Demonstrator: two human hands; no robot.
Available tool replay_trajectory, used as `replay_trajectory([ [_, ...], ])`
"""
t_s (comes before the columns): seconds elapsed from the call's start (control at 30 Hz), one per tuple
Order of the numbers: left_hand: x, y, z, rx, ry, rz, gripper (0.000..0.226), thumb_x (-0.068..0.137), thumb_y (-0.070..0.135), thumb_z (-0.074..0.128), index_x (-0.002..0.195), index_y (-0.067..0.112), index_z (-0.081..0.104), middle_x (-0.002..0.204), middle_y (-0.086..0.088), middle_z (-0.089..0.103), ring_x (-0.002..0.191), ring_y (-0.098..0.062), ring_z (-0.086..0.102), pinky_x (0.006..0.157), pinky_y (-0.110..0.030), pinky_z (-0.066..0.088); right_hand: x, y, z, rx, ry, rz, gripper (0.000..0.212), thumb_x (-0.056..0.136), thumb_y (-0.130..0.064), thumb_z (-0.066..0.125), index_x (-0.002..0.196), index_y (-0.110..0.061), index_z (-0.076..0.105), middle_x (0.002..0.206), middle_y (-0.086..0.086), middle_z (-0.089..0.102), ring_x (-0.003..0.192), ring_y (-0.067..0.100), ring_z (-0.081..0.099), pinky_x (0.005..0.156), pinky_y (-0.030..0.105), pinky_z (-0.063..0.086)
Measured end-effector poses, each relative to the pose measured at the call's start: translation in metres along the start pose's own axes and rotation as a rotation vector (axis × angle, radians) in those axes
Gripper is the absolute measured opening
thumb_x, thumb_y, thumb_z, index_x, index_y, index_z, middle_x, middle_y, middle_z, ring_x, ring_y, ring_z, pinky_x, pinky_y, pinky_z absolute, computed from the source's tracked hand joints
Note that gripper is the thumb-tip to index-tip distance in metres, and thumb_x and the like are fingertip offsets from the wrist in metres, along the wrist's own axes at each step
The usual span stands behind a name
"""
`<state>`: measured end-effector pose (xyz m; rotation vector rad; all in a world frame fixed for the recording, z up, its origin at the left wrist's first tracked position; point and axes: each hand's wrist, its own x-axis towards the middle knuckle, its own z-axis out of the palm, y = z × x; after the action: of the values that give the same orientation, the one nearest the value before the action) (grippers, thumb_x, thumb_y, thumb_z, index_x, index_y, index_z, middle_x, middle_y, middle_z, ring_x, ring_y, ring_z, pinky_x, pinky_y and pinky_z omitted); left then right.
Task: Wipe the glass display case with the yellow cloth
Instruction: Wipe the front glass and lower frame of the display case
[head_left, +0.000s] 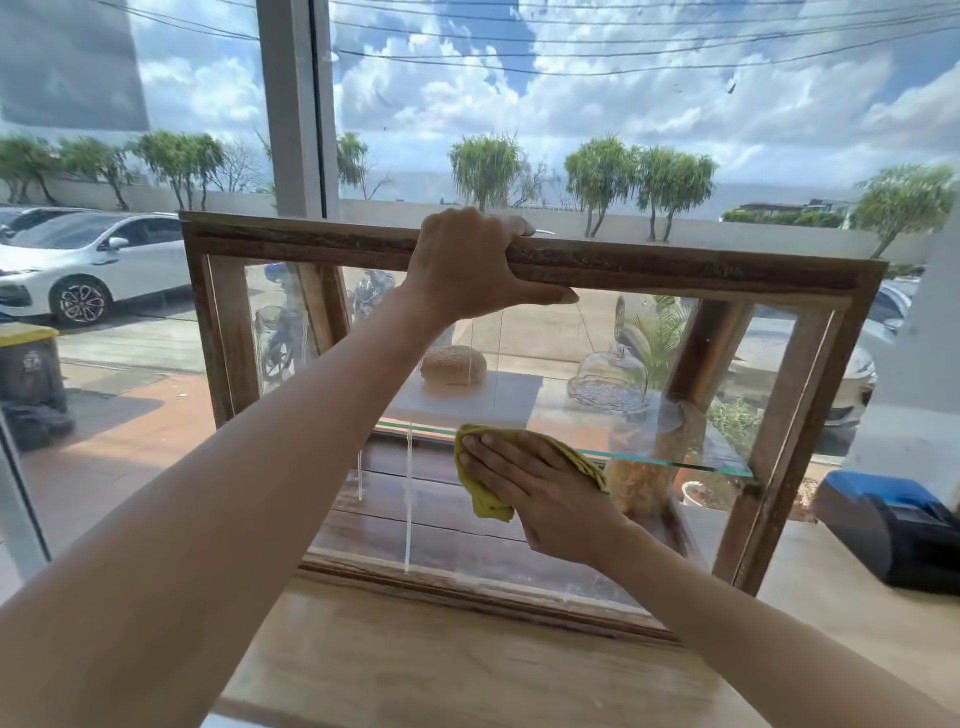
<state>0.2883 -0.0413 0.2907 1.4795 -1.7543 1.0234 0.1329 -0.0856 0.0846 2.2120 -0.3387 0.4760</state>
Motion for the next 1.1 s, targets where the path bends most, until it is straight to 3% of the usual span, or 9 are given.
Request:
replay_trajectory([
  [0.2,-0.001,-0.001,0.001,-0.012,-0.012,-0.008,0.086,0.056,0.087,0.050,0.115,0.027,0.066,0.080,0.002,0.073,0.080,-0.019,0.068,0.079,-0.029,0.047,-0.021,-0.028,0.025,0.041,-0.061,-0.115,0.069,0.076,-0.012,0.037,0.145,-0.010,0.030,0.153,0.004,0.031,0.142,0.017,0.024,0.117,0.036,0.011],
  [0.43,-0.002,0.000,-0.001,-0.025,-0.016,-0.044,0.085,0.055,0.088,0.050,0.112,0.027,0.067,0.079,0.001,0.072,0.078,-0.019,0.067,0.076,-0.028,0.047,-0.049,-0.055,0.045,0.019,-0.169,-0.245,0.053,0.092,-0.016,0.036,0.145,-0.012,0.032,0.152,0.001,0.032,0.141,0.014,0.027,0.119,0.035,0.004],
  [0.57,-0.001,0.003,-0.006,-0.016,-0.056,-0.059,0.084,0.055,0.086,0.051,0.114,0.028,0.066,0.080,0.001,0.072,0.081,-0.019,0.066,0.074,-0.025,0.043,-0.057,-0.049,0.033,0.038,-0.011,-0.216,0.040,0.100,-0.013,0.035,0.138,-0.014,0.043,0.147,0.002,0.043,0.135,0.017,0.039,0.115,0.033,0.016],
  [0.73,0.000,0.003,-0.005,-0.041,-0.075,-0.086,0.094,0.048,0.094,0.040,0.111,0.030,0.067,0.078,0.003,0.072,0.077,-0.018,0.067,0.079,-0.030,0.051,-0.043,0.001,-0.025,0.095,0.256,0.000,0.042,0.097,0.000,0.038,0.137,-0.010,0.048,0.144,0.007,0.045,0.134,0.022,0.042,0.105,0.039,0.040],
  [0.83,0.000,0.003,-0.006,-0.040,-0.068,-0.081,0.096,0.049,0.096,0.034,0.110,0.030,0.067,0.075,0.004,0.071,0.073,-0.018,0.067,0.076,-0.032,0.053,-0.030,0.050,-0.046,0.030,0.326,0.123,0.051,0.090,0.007,0.042,0.138,-0.010,0.047,0.146,0.008,0.042,0.137,0.023,0.037,0.110,0.040,0.033],
  [0.97,-0.001,0.004,-0.006,-0.042,-0.068,-0.062,0.096,0.049,0.095,0.034,0.110,0.029,0.067,0.074,0.003,0.071,0.072,-0.019,0.067,0.077,-0.033,0.052,-0.033,0.081,-0.049,-0.020,0.131,0.124,0.071,0.078,-0.002,0.054,0.145,-0.011,0.035,0.154,0.008,0.027,0.144,0.021,0.022,0.116,0.040,0.018],
  [1.1,-0.001,0.003,-0.007,-0.024,-0.058,-0.065,0.092,0.049,0.094,0.035,0.108,0.031,0.068,0.067,0.005,0.066,0.070,-0.018,0.064,0.074,-0.029,0.047,-0.042,0.069,-0.038,0.033,0.102,0.083,0.069,0.079,-0.003,0.056,0.145,-0.008,0.035,0.154,0.010,0.028,0.144,0.023,0.021,0.116,0.040,0.016],
])
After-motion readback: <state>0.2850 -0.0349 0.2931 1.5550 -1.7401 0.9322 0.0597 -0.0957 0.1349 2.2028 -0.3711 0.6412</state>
